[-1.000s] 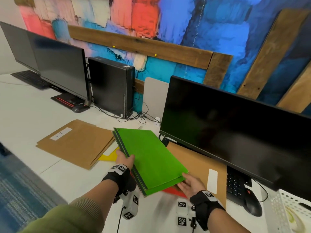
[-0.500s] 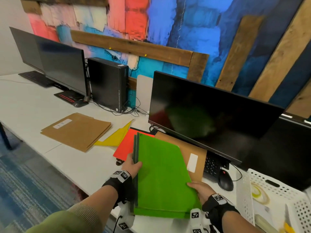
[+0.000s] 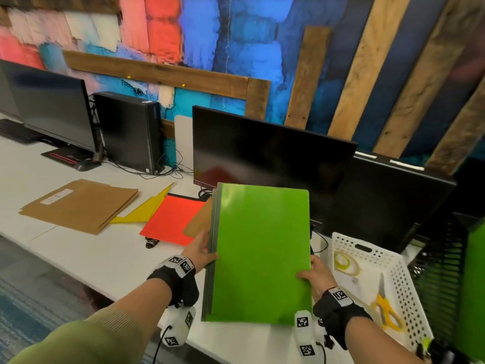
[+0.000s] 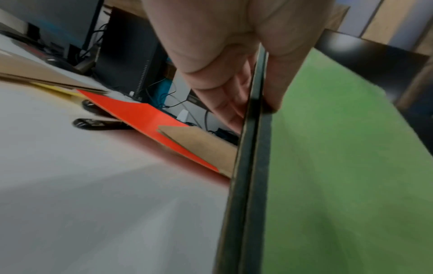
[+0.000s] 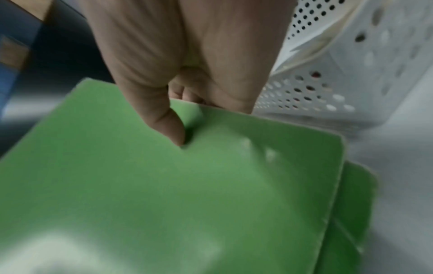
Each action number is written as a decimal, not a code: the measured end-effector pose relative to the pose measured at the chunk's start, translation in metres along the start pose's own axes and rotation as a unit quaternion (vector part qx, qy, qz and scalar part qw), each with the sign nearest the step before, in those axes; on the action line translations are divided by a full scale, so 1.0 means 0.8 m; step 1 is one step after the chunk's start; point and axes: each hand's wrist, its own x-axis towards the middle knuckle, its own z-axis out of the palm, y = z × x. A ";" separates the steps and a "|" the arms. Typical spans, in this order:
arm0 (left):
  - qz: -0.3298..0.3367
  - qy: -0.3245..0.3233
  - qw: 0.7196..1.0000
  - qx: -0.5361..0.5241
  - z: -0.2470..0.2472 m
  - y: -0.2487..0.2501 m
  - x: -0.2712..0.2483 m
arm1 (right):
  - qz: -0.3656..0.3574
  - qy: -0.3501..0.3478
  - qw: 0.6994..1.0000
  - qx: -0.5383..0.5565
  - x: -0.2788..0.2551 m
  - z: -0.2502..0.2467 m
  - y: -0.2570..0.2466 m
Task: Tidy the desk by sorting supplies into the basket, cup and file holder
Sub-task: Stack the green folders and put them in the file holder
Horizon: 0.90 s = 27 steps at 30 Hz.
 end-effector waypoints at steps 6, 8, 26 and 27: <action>0.082 0.031 0.996 -0.023 0.038 0.029 0.002 | -0.100 0.019 0.992 0.072 -0.023 -0.030 -0.021; 0.095 0.041 0.995 -0.011 0.046 0.029 0.000 | -0.110 0.025 0.990 0.082 -0.033 -0.035 -0.024; 0.045 0.052 0.992 0.107 0.100 0.063 0.010 | -0.087 -0.033 0.995 -0.038 -0.081 -0.083 -0.023; 0.051 0.043 0.993 0.101 0.104 0.069 0.013 | -0.080 -0.030 0.996 -0.026 -0.087 -0.089 -0.028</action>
